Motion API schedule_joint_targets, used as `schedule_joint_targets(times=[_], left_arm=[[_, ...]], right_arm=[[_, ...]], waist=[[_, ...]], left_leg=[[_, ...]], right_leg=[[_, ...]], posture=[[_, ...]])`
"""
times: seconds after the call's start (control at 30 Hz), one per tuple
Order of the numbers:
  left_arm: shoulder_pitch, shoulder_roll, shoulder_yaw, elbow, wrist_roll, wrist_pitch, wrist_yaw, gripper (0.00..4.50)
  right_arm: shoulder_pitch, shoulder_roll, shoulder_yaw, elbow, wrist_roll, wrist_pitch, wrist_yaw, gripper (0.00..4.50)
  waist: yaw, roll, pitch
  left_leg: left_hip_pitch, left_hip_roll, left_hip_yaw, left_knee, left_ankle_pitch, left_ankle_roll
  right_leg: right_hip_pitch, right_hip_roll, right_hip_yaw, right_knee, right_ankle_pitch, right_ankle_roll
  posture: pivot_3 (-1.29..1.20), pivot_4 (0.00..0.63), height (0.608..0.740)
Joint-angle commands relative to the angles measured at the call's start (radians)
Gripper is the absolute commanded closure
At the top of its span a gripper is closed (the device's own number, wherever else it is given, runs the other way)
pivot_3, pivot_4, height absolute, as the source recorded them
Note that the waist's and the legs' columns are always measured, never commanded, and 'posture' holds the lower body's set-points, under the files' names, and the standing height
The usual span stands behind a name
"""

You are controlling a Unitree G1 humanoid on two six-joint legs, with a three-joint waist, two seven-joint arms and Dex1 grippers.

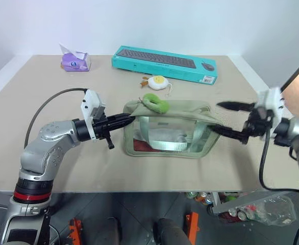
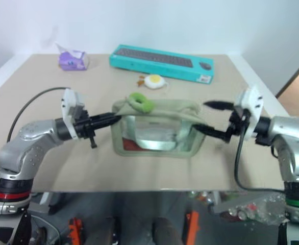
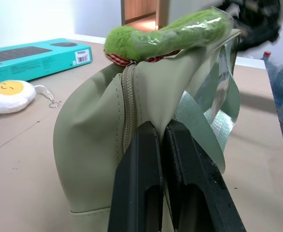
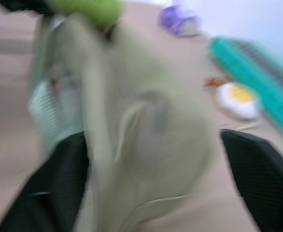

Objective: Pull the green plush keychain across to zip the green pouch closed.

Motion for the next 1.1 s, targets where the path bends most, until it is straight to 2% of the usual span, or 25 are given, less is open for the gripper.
schedule_joint_targets(times=[0.03,0.23,0.37,0.5,0.63,0.83,1.1], left_arm=[[-0.005,0.008,-0.001,-0.042,-0.017,0.004,0.002,4.50],[-0.005,0.005,-0.017,-0.050,-0.021,0.007,0.009,4.50],[-0.005,0.001,-0.021,-0.054,-0.020,0.009,0.013,4.50],[-0.006,-0.001,-0.029,-0.055,-0.022,0.011,0.014,4.50],[-0.011,-0.007,-0.034,-0.062,-0.025,0.018,0.023,4.50],[-0.014,-0.014,-0.035,-0.058,-0.025,0.017,0.027,4.50],[-0.017,-0.028,-0.044,-0.063,-0.017,0.018,0.051,4.50]], right_arm=[[-0.109,-0.004,-0.041,-0.111,0.089,0.077,-0.058,0.02],[-0.137,0.098,0.108,-0.351,0.148,0.175,-0.118,0.02],[-0.131,0.152,0.156,-0.408,0.160,0.211,-0.152,0.02],[-0.134,0.168,0.237,-0.357,0.071,0.143,-0.112,0.02],[-0.224,0.230,0.293,-0.278,0.003,0.095,-0.128,0.02],[-0.329,0.306,0.317,-0.203,-0.025,0.114,-0.147,0.02],[-0.333,0.339,0.363,-0.168,-0.078,0.113,-0.144,0.02]], waist=[[-0.001,0.000,0.000],[0.000,0.000,0.000],[0.000,0.000,0.000],[0.001,0.000,0.000],[-0.003,0.000,0.000],[0.000,0.000,0.000],[0.001,0.000,0.000]], left_leg=[[0.000,0.000,0.000,0.000,0.000,0.000],[0.000,0.001,-0.001,-0.002,0.000,0.000],[-0.001,0.001,-0.001,-0.001,0.000,0.000],[-0.001,0.000,0.000,0.000,0.000,0.000],[0.000,0.001,0.001,0.000,0.000,0.000],[-0.001,0.002,-0.001,-0.001,0.000,0.000],[-0.002,0.000,-0.001,-0.001,0.000,0.000]], right_leg=[[0.000,0.000,0.000,0.000,0.000,0.000],[-0.001,0.001,-0.001,0.000,-0.001,-0.002],[-0.001,0.001,-0.001,0.000,-0.001,-0.002],[0.000,-0.001,-0.001,-0.001,0.000,0.000],[-0.001,0.000,0.001,-0.001,0.001,-0.001],[-0.002,0.002,-0.001,0.000,0.001,-0.002],[-0.002,0.000,-0.001,-0.001,0.003,-0.007]], posture=[[0.00,0.150,0.740],[0.00,0.150,0.740],[0.00,0.150,0.740],[0.00,0.150,0.740],[0.00,0.150,0.740],[0.00,0.150,0.740],[0.00,0.150,0.740]])
